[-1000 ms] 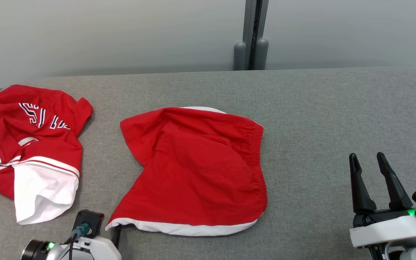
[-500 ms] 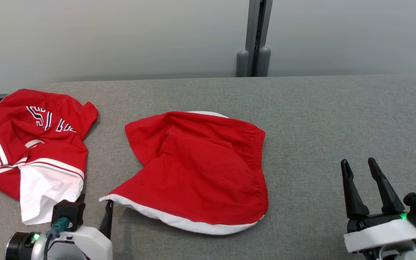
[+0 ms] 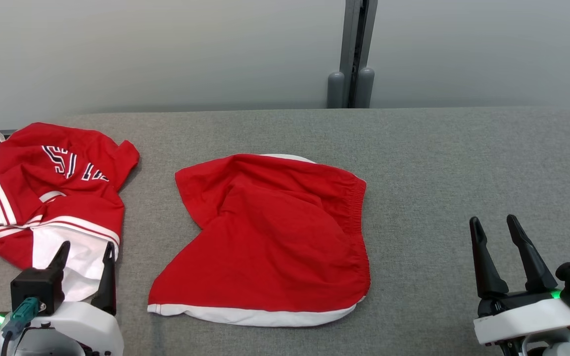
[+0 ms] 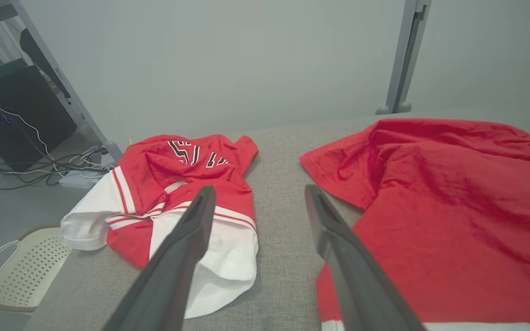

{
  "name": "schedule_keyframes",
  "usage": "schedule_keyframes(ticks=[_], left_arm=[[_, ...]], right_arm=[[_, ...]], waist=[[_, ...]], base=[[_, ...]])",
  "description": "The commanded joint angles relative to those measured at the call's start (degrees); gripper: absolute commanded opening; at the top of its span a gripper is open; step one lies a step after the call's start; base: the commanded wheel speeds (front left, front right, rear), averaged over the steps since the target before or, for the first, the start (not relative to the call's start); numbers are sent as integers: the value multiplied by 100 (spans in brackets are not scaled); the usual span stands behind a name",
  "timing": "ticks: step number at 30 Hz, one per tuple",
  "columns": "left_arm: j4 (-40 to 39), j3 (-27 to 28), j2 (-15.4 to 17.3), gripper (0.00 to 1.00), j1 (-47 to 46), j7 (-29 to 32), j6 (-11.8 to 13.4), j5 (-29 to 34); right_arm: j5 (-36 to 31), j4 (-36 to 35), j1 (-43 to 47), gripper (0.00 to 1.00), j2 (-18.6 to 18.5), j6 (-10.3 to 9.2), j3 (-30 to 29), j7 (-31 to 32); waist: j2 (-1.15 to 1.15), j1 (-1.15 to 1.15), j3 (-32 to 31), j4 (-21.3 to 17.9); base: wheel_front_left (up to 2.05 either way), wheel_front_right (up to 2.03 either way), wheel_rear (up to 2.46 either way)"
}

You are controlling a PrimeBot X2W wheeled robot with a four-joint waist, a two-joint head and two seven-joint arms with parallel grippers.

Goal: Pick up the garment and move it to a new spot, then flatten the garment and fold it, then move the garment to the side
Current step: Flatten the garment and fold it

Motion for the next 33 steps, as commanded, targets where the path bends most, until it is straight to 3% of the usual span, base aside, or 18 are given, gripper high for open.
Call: schedule_keyframes(ticks=[1, 5, 15, 23, 33], left_arm=[[-93, 45, -49, 100, -7, -138, 27, -62], [-247, 137, -199, 100, -40, -588, 41, -124], [119, 374, -696, 100, -102, -2061, -423, -511], [627, 766, -1224, 100, -147, -2202, -881, -451], [1009, 1087, -1591, 100, -80, -2203, -1318, -73]], right_arm=[[11, -27, -11, 100, -21, 14, 9, -17], [5, -41, -35, 100, -46, 14, 36, -17], [17, -33, -103, 100, -23, 14, 166, -17], [64, 52, -105, 100, 3, 14, 232, -17], [1, 80, -124, 100, 50, 14, 308, -17]], waist=[[0, 0, -7, 10], [0, 0, -23, 18], [0, 0, -30, -55], [0, 0, -33, -140], [0, 0, -36, -174]], base=[[0, 0, 0], [0, 0, 0], [0, 0, 0], [0, 0, 0], [0, 0, 0]])
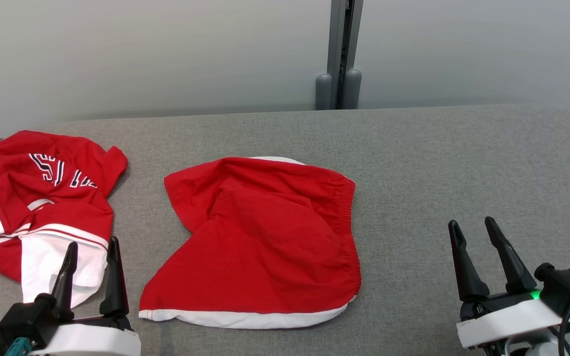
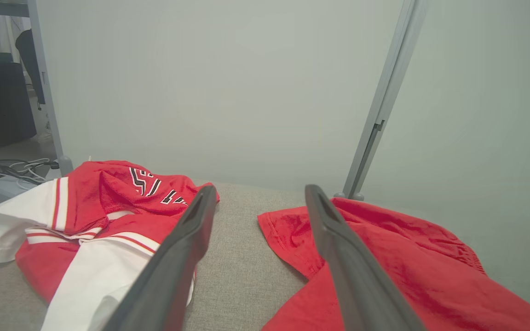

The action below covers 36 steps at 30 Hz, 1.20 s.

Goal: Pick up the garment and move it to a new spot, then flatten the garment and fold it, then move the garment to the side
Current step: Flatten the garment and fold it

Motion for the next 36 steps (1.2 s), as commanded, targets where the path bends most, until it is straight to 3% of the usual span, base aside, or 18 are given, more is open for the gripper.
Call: schedule_keyframes(ticks=[1, 9, 23, 30, 36], left_arm=[[24, 41, -14, 100, -61, -15, -36, 74], [172, 268, -183, 100, -119, -16, -312, 256], [383, 460, -336, 100, -215, -16, -548, 450], [517, 506, -359, 100, -256, -16, -629, 482], [700, 477, -348, 100, -270, -16, -696, 425]], right_arm=[[-12, 10, -52, 100, -25, 14, -12, -17], [-23, -6, -18, 100, -27, 14, -34, -17], [10, 46, -25, 100, -39, 14, 30, -17], [337, 165, 25, 100, -273, 14, 544, 8], [1012, 301, 60, 100, -561, 14, 1192, 443]], waist=[[0, 0, -2, 1], [0, 0, -17, 0], [0, 0, 59, -8], [0, 0, 34, 14], [0, 0, 28, 38]], base=[[0, 0, 0], [0, 0, 0], [0, 0, 0], [0, 0, 0], [0, 0, 0]])
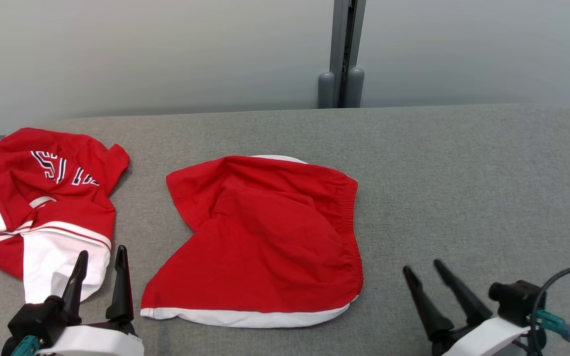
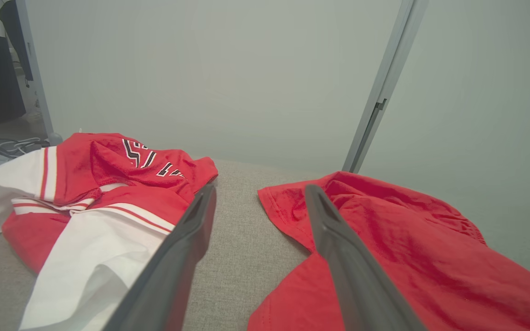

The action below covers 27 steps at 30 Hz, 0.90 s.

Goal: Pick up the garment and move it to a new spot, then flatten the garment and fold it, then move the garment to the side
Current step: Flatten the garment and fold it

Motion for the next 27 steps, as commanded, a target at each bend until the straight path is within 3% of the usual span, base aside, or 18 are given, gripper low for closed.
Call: schedule_keyframes(ticks=[1, 9, 27], left_arm=[[24, 5, 51, 100, -115, -16, -30, -27], [318, -150, 128, 100, -143, 427, -101, -109], [684, -634, 298, 100, -437, 1668, -266, -511]], right_arm=[[189, 22, 39, 100, -90, 14, 162, 172], [1311, 92, -137, 100, -429, 14, 1031, 905], [2451, 939, -1257, 100, -858, 14, 2417, 905]], waist=[[0, 0, 2, 11], [0, 0, 70, 103], [0, 0, 520, 353]], base=[[0, 0, 0], [0, 0, 0], [0, 0, 0]])
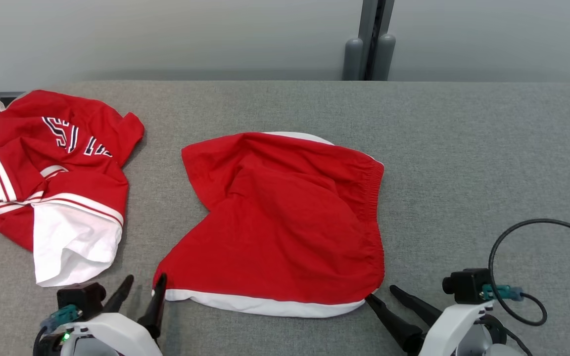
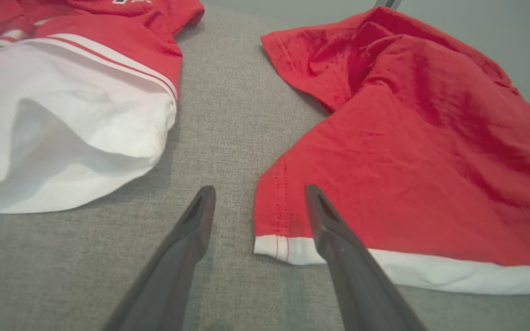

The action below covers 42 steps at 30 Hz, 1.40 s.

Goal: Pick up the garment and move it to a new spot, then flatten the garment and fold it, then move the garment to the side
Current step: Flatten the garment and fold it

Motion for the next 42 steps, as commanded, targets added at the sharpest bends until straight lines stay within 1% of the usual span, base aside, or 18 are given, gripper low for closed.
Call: schedule_keyframes(ticks=[1, 6, 13, 15, 16, 17, 19, 20, 21, 22, 23, 24, 25, 26, 27, 36, 42], left_arm=[[7, -51, 27, 100, -139, 164, -34, -80], [94, -272, 122, 100, -193, 664, -59, -208], [207, -483, 239, 100, -394, 1081, -92, -376], [219, -577, 260, 100, -409, 1267, -101, -471], [219, -577, 260, 100, -409, 1267, -101, -471], [223, -627, 277, 100, -398, 1347, -97, -507], [193, -667, 300, 100, -381, 1407, -99, -576], [173, -674, 307, 100, -375, 1412, -100, -609], [156, -684, 314, 100, -369, 1416, -101, -629], [142, -692, 320, 93, -370, 1410, -102, -655], [130, -701, 326, 81, -374, 1406, -103, -673], [122, -711, 331, 47, -378, 1402, -103, -677], [111, -714, 340, 31, -388, 1384, -104, -684], [95, -705, 354, 2, -400, 1352, -104, -687], [94, -703, 359, 0, -406, 1343, -104, -692], [16, -699, 435, 0, -351, 1210, -104, -717], [-261, -678, 516, 0, -204, 1165, -64, -725]], right_arm=[[111, 54, -141, 100, -69, 14, 89, 23], [376, 193, -418, 100, -105, 14, 428, 79], [703, 240, -734, 100, -113, 14, 867, 20], [774, 261, -818, 98, -129, 14, 988, -31], [774, 261, -818, 98, -129, 14, 988, -31], [802, 269, -852, 96, -129, 14, 1034, -55], [852, 296, -918, 85, -130, 14, 1155, -110], [881, 297, -951, 77, -129, 14, 1202, -158], [911, 296, -972, 66, -139, 14, 1247, -189], [942, 304, -999, 53, -154, 14, 1298, -218], [961, 309, -1029, 46, -164, 14, 1356, -258], [989, 318, -1054, 31, -173, 14, 1399, -288], [1008, 330, -1073, 9, -181, 14, 1446, -321], [1034, 346, -1091, 0, -191, 14, 1500, -350], [1063, 361, -1109, 0, -194, 14, 1553, -379], [1287, 420, -1311, 0, -315, 14, 1914, -687], [1339, 286, -1346, 0, -581, 14, 1921, -995]], waist=[[0, 0, 26, 22], [0, 0, 91, 80], [0, 0, 183, 86], [0, 0, 202, 71], [0, 0, 202, 71], [0, 0, 212, 61], [0, 0, 229, 44], [0, 0, 236, 38], [0, 0, 241, 34], [0, 0, 247, 31], [0, 0, 249, 30], [0, 0, 248, 29], [0, 0, 246, 31], [0, 0, 243, 33], [0, 0, 236, 36], [0, 0, 109, 44], [0, 0, -53, 21]], base=[[0, 0, 0], [0, 0, 0], [0, 0, 0], [0, 0, 0], [0, 0, 0], [0, 0, 0], [0, 0, 0], [0, 0, 0], [0, 0, 0], [0, 0, 0], [0, 0, 0], [0, 0, 0], [0, 0, 0], [0, 0, 0], [0, 0, 0], [0, 0, 0], [0, 0, 0]])
